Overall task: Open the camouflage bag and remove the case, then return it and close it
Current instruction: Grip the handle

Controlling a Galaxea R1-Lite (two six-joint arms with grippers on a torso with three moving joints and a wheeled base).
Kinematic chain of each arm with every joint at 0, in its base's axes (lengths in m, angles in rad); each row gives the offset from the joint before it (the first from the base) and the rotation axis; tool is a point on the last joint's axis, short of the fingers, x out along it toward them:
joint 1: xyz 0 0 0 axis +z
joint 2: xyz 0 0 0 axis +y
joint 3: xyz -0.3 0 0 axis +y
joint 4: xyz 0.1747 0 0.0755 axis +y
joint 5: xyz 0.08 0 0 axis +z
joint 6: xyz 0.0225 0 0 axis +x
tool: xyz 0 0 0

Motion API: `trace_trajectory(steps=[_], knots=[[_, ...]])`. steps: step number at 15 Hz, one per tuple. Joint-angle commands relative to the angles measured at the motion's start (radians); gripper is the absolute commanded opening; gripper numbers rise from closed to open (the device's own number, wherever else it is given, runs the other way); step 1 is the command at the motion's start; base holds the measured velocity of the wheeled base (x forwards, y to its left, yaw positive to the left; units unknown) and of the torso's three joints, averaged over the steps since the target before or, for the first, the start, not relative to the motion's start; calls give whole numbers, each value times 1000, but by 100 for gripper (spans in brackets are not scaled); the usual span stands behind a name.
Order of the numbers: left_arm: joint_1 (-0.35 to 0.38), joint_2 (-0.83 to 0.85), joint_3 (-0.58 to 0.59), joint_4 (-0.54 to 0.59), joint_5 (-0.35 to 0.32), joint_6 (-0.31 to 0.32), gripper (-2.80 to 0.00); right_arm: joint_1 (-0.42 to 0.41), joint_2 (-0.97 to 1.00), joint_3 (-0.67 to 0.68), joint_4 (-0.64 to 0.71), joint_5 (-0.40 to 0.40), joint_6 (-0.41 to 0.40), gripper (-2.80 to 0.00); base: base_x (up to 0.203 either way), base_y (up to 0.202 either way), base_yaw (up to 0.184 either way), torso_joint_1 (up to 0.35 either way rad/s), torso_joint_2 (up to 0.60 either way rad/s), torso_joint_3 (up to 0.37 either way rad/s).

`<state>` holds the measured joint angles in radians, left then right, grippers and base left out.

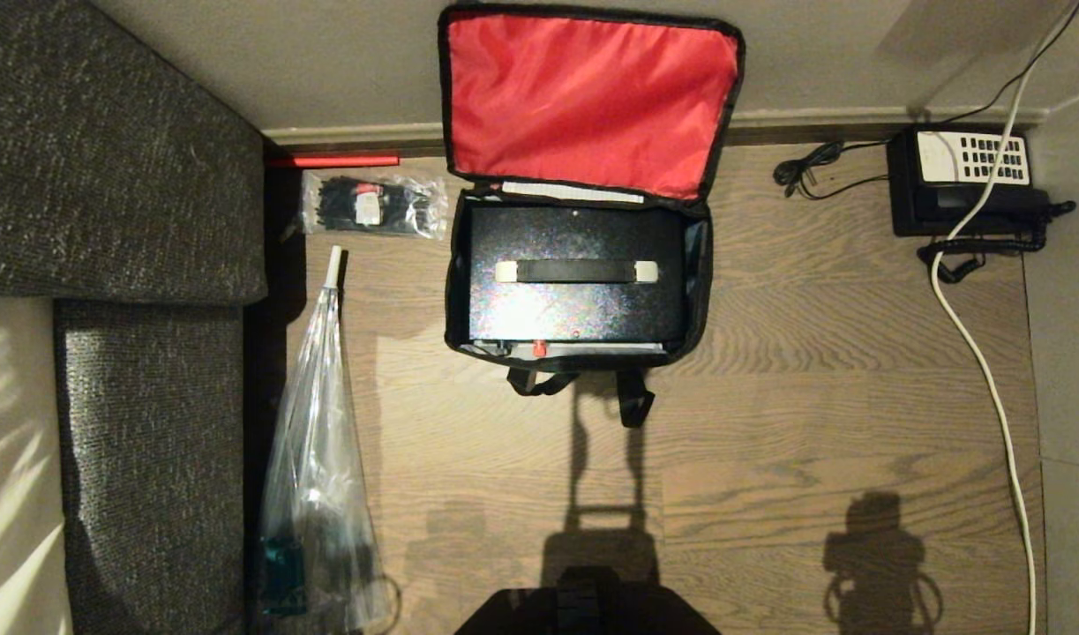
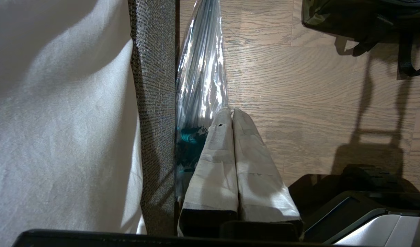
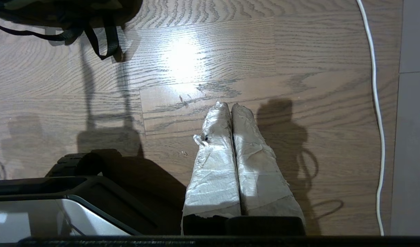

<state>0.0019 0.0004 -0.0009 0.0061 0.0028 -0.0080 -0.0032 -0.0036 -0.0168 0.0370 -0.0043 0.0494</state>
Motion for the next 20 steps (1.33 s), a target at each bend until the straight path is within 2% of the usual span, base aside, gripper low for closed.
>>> trace_trajectory(steps=[1,16,20], knots=[[0,0,-1,-2,0,0,-280,0,-12,0,0,0,1,-280,0,0,0,-6,3,28],[0,0,-1,-2,0,0,-280,0,-12,0,0,0,0,-280,0,0,0,2,2,194],[1,0,0,-2,0,2,-280,0,-12,0,0,0,0,-280,0,0,0,1,2,65]])
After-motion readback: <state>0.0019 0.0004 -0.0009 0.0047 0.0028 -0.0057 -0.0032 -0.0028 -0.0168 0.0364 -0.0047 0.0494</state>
